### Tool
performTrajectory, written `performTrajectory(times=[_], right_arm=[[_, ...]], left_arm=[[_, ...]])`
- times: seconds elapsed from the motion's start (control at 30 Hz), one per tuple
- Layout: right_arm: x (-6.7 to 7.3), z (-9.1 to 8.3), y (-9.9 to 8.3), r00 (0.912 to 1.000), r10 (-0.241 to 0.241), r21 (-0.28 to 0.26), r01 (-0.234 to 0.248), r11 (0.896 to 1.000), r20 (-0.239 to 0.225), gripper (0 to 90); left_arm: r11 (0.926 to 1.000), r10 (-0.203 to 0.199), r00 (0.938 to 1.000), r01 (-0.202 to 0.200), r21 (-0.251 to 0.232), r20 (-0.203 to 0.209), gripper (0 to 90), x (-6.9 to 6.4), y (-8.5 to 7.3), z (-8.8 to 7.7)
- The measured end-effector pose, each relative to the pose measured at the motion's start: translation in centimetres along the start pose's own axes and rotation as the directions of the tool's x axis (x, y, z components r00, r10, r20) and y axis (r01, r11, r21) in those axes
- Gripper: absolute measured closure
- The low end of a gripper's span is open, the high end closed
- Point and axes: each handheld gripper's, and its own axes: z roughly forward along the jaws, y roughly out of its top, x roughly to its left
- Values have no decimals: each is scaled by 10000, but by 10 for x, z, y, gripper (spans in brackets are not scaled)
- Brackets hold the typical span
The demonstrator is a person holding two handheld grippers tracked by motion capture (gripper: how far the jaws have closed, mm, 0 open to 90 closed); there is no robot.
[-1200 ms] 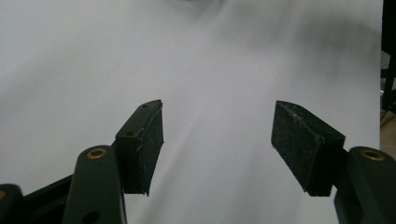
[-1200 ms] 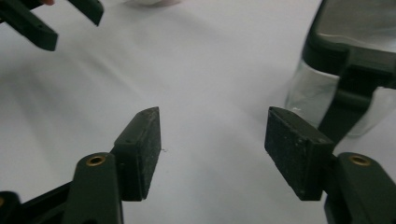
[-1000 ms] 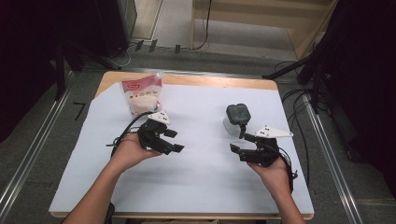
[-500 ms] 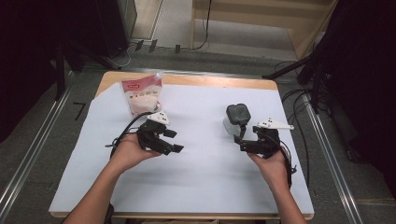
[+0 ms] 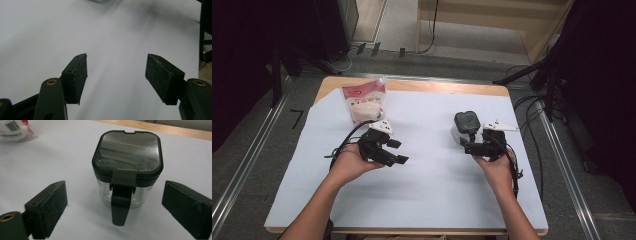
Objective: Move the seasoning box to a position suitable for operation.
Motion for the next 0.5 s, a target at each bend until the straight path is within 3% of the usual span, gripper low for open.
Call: performTrajectory(times=[0.13, 0.27, 0.5], right_arm=[[-1, 8, 3, 9997, 77, 69, -79, 9999, 235, 37], [-7, 16, 4, 9985, 548, -21, -548, 9985, 72, 37], [-7, 33, 7, 9980, 539, 75, -542, 9985, 325, 50]], left_arm=[[10000, -43, 10000, 44, -44, 64, 350, 1, 0, 1], [9999, -49, 10000, 49, 88, 48, 350, 1, 0, 1], [10000, -75, 9999, 75, 50, 67, 350, 1, 0, 2]])
